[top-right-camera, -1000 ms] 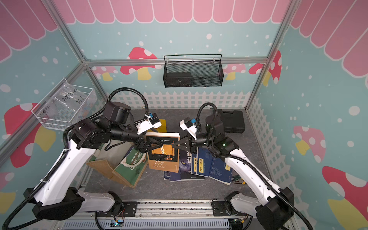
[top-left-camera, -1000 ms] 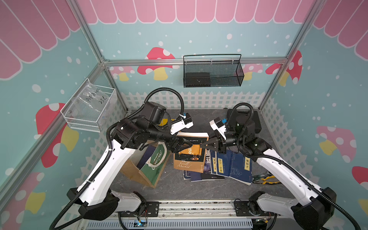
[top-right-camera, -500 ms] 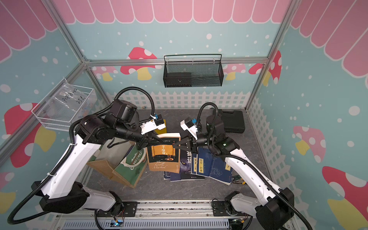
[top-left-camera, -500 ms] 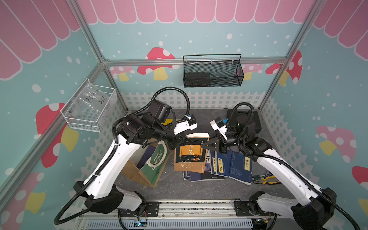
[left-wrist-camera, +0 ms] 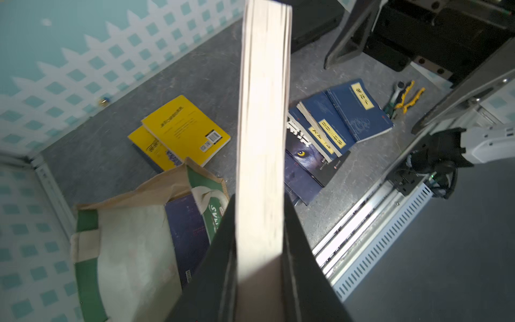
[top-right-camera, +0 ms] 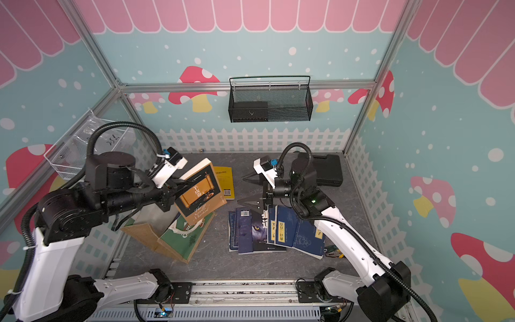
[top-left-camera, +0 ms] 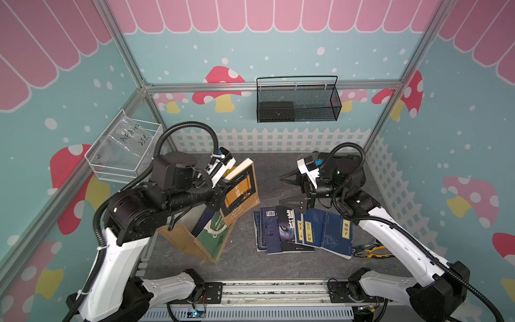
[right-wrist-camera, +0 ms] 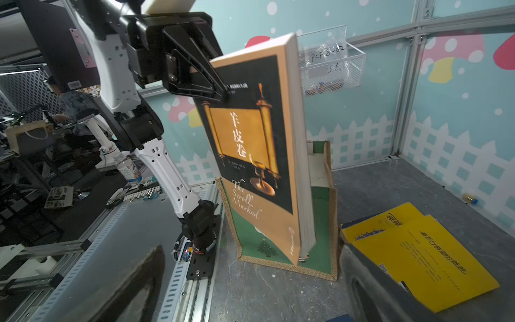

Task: Put the books into the canvas bag
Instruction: Adjust the book, then place the book in the canvas bag.

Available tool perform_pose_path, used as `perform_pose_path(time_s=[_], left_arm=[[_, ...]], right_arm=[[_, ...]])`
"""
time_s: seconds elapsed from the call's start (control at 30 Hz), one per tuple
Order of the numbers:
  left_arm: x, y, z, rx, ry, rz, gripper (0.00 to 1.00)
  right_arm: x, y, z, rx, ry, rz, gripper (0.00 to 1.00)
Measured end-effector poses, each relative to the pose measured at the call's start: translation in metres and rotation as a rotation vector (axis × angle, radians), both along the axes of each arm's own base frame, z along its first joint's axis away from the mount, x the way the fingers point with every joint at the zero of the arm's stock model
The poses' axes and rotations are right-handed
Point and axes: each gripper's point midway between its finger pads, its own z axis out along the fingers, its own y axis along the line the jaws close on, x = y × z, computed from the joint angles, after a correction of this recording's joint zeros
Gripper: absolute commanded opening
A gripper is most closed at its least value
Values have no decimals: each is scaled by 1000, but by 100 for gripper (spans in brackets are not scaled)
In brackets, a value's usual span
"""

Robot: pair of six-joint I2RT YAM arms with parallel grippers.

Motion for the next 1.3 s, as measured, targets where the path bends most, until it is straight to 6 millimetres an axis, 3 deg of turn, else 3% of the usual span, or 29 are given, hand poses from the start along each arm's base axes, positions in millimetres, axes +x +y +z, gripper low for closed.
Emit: perform_pose_path(time_s=[0.23,0.43,0.57,0.97,1.17,1.3], left_arm=[[-13,81,19,-32,-137,343,0],[-25,119,26,-11,-229,466,0],[-17,128,23,31,-243,537,0],[9,130,-30,116,-145,667,0],[21,147,-52,29,-83,825,0],[30,145,-78,-54,-18,891,0]], right_arm=[[29,-1,-14,-26,35,-96,99],[35,-2,-15,-29,35,-128,100],[38,-3,-17,-32,37,-144,99],[43,-3,-23,-41,48,-163,100],[44,-3,-27,-46,60,-165,99],[45,-3,-32,-53,70,-171,100]])
